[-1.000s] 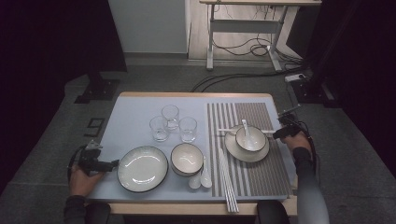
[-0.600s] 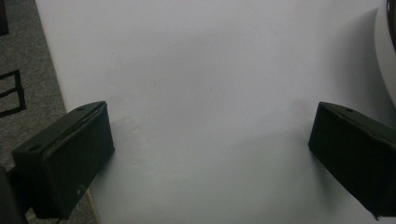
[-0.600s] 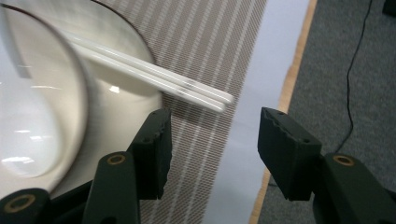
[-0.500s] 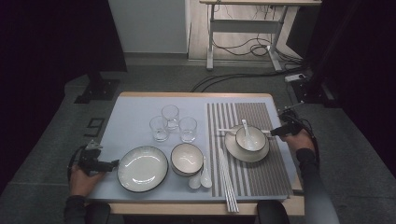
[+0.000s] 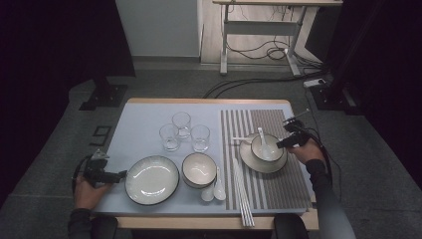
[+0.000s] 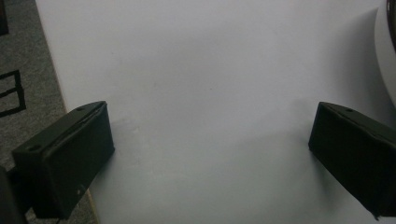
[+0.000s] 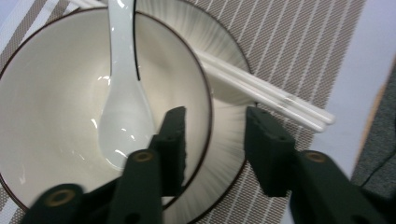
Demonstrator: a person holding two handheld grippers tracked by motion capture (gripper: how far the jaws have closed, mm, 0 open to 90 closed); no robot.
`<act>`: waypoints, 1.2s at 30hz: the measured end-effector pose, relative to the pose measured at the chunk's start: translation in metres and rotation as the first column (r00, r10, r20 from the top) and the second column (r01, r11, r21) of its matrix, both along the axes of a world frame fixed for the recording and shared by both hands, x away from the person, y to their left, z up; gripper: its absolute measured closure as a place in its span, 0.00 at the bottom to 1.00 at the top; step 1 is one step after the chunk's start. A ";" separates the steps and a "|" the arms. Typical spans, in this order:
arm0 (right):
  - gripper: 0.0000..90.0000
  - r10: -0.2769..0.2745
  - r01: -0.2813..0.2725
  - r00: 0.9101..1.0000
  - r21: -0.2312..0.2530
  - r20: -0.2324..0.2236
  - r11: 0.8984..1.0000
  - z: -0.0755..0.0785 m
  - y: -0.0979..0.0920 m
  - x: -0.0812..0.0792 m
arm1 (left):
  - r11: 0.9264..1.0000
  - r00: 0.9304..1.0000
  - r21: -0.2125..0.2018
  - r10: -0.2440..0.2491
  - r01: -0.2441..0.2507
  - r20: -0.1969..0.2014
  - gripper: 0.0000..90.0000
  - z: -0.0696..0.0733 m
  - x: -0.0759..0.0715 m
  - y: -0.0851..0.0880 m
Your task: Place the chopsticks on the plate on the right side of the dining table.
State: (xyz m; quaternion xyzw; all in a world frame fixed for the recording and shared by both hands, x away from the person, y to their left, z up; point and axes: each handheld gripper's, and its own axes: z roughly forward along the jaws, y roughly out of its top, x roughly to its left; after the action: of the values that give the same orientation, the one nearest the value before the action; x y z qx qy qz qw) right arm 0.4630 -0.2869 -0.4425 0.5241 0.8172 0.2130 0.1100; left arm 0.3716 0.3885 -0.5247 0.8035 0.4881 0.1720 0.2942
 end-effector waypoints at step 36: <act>0.93 -0.032 0.031 0.999 -0.016 -0.005 0.999 -0.007 0.016 0.008 | 1.000 1.000 0.000 0.000 0.000 0.000 0.00 0.000 0.000 0.000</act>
State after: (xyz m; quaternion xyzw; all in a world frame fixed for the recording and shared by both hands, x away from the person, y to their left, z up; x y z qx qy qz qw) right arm 0.4706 -0.2713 -0.4496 0.5366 0.8108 0.2033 0.1151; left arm 0.3716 0.3885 -0.5247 0.8035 0.4881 0.1719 0.2943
